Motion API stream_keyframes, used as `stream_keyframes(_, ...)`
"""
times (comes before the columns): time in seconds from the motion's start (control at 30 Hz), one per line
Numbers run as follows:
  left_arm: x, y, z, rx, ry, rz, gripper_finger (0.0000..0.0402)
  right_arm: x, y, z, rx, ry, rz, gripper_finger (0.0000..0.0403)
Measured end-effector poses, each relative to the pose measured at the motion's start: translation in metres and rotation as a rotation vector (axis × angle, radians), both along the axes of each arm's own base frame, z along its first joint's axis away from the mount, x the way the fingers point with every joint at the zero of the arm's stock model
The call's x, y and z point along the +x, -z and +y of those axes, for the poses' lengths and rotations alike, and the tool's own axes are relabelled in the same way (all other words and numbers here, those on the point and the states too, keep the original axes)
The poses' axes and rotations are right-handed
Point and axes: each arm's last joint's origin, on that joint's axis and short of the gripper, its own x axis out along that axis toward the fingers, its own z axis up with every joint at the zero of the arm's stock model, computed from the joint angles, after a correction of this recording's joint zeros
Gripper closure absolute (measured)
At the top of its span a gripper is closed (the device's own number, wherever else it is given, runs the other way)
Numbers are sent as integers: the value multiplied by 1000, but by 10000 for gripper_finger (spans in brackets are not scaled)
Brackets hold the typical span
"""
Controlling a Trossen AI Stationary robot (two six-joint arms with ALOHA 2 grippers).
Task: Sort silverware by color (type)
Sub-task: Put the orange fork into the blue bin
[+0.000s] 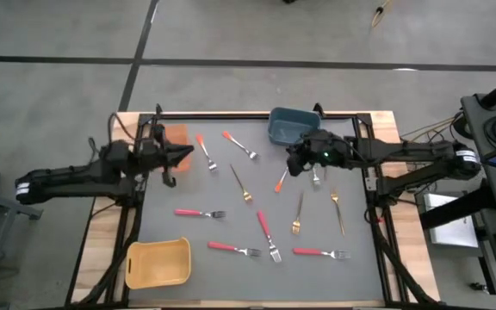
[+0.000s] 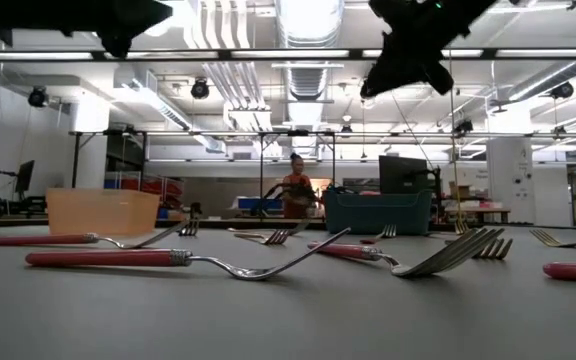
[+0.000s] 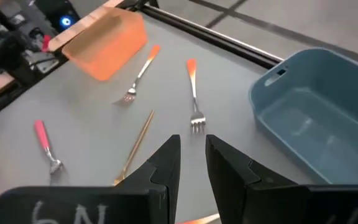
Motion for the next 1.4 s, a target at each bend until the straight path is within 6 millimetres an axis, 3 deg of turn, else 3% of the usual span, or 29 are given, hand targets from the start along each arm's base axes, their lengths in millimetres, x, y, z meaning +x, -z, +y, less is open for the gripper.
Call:
stream_keyframes(0.1, 0, -19, 3, 69, -39, 134, 402, 7, -10, -3, 45, 35, 64, 335)
stream_keyframes(0.23, 0, -35, 3, 120, -39, 173, 402, 13, -18, -5, 127, 103, 172, 335)
stream_keyframes(0.47, 4, -19, 3, 198, -37, 252, 402, 25, -18, -2, 424, 224, 300, 335)
stream_keyframes(0.57, 3, -20, 4, 213, -64, 249, 402, 38, -11, -2, 493, 232, 330, 335)
stream_keyframes(0.8, 3, -18, 4, 221, -72, 258, 402, 74, 27, -7, 509, 264, 472, 329)
stream_keyframes(0.97, 4, -15, 4, 225, -71, 273, 402, 87, 45, -15, 501, 287, 585, 292)
stream_keyframes(1.2, 4, -15, 5, 237, -98, 271, 402, 98, 65, -19, 498, 308, 643, 204)
stream_keyframes(1.4, 4, -15, 5, 237, -99, 270, 402, 101, 75, -23, 433, 456, 623, 142)
